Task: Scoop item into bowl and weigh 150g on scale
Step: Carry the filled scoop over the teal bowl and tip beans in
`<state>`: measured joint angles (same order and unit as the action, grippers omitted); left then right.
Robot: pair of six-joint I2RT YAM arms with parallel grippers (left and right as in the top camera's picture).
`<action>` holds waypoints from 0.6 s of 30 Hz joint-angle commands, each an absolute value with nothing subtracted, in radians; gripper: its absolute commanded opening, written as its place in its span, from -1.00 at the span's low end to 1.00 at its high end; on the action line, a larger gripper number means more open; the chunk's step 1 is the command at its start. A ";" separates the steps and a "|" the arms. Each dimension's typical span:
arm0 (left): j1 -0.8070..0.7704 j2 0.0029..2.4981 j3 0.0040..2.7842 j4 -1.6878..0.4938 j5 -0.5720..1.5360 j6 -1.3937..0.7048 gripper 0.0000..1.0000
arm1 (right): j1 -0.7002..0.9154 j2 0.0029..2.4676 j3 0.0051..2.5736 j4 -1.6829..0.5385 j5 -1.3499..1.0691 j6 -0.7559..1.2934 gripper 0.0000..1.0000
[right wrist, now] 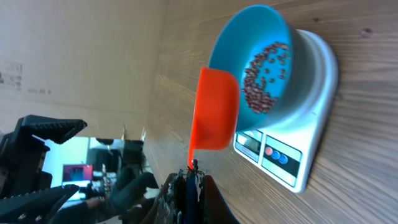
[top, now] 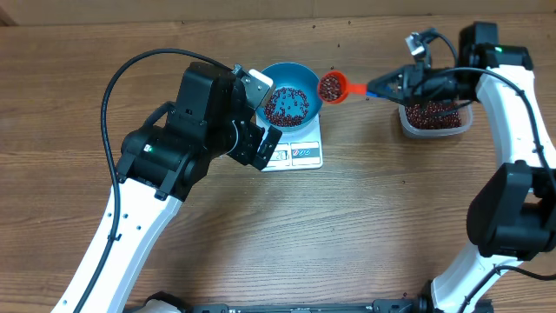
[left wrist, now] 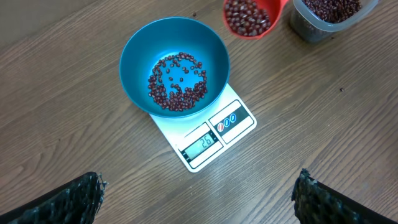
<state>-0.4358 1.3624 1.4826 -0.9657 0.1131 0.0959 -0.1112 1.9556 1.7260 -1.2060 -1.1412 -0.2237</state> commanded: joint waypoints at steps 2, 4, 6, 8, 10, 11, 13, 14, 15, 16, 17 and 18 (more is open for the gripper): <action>-0.431 1.369 1.489 -0.966 0.121 0.086 0.98 | -0.048 1.953 1.784 -1.185 -1.086 -0.171 -0.92; -0.431 1.369 1.489 -0.966 0.121 0.086 0.99 | -0.017 1.953 1.795 -1.170 -1.045 -0.148 -0.92; -0.431 1.369 1.489 -0.965 0.121 0.086 0.99 | 0.014 1.953 1.809 -1.155 -1.000 -0.126 -0.92; -0.431 1.369 1.489 -0.965 0.121 0.086 0.99 | 0.043 1.953 1.827 -1.148 -0.939 -0.104 -0.92; -0.431 1.369 1.489 -0.965 0.121 0.086 0.99 | 0.078 1.952 1.853 -1.149 -0.852 -0.084 -0.92; -0.431 1.369 1.489 -0.965 0.121 0.086 0.99 | 0.091 1.951 1.863 -1.151 -0.825 -0.078 -0.92; -0.431 1.369 1.489 -0.965 0.121 0.086 0.99 | 0.123 1.951 1.892 -1.158 -0.760 -0.076 -0.92; -0.431 1.369 1.489 -0.966 0.121 0.086 0.99 | 0.139 1.951 1.909 -1.162 -0.727 -0.074 -0.92; -0.431 1.369 1.489 -0.965 0.121 0.086 0.99 | 0.154 1.951 1.925 -1.165 -0.700 -0.074 -0.92; -0.431 1.369 1.489 -0.966 0.121 0.086 0.99 | 0.168 1.950 1.938 -1.168 -0.671 -0.073 -0.92; -0.431 1.369 1.489 -0.965 0.121 0.086 0.99 | 0.183 1.948 1.953 -1.169 -0.634 -0.068 -0.92; -0.431 1.369 1.489 -0.965 0.121 0.086 0.99 | 0.197 1.945 1.962 -1.169 -0.590 -0.051 -0.92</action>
